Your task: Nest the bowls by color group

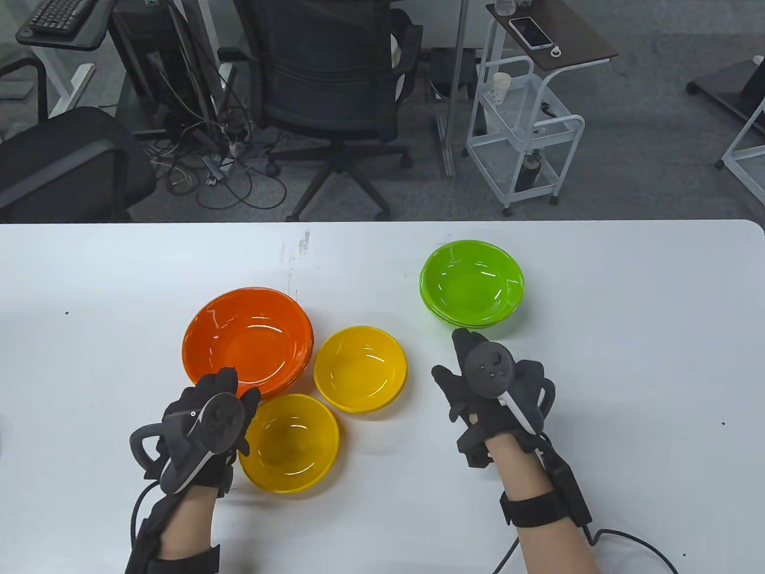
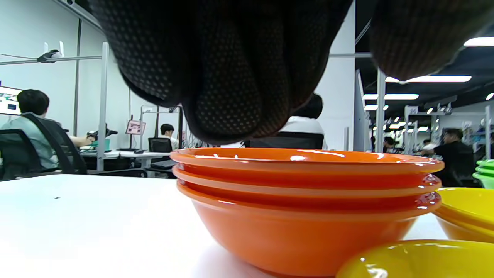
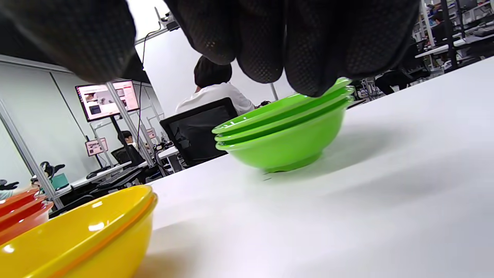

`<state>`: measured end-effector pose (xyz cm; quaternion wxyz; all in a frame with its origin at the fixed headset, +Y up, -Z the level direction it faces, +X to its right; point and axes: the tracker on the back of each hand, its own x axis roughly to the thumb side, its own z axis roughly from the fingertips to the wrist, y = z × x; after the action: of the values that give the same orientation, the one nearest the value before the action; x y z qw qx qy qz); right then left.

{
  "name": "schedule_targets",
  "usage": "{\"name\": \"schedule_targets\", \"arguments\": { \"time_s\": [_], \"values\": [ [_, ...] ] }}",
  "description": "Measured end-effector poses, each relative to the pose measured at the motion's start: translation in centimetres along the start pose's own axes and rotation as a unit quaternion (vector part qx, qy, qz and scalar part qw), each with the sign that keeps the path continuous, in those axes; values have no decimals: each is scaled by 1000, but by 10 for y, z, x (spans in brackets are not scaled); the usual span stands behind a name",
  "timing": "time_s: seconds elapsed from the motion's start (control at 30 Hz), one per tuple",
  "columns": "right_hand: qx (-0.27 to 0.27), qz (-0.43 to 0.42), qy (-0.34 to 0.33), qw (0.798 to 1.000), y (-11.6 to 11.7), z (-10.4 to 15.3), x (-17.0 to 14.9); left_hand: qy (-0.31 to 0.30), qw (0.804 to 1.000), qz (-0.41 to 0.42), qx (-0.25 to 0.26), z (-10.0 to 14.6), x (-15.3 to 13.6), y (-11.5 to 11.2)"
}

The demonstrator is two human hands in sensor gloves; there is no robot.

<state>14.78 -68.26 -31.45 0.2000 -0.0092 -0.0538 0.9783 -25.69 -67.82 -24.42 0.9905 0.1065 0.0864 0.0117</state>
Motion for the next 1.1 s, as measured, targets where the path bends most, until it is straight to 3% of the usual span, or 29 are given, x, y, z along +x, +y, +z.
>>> {"name": "schedule_targets", "arguments": {
  "time_s": [0.3, 0.6, 0.9, 1.1],
  "values": [
    [0, -23, 10, 1000, 7, 10, -28, 21, 988, -41, -145, -5, 2, -10],
    [4, -32, 22, 999, 6, 9, -38, 31, 961, -61, -269, -8, 9, -35],
    [4, -33, 27, 999, 8, 9, -41, 28, 946, -51, -318, -13, 8, -60],
    [7, -36, 32, 999, 9, 8, -44, 23, 945, 7, -327, -16, 3, -67]
  ]
}}
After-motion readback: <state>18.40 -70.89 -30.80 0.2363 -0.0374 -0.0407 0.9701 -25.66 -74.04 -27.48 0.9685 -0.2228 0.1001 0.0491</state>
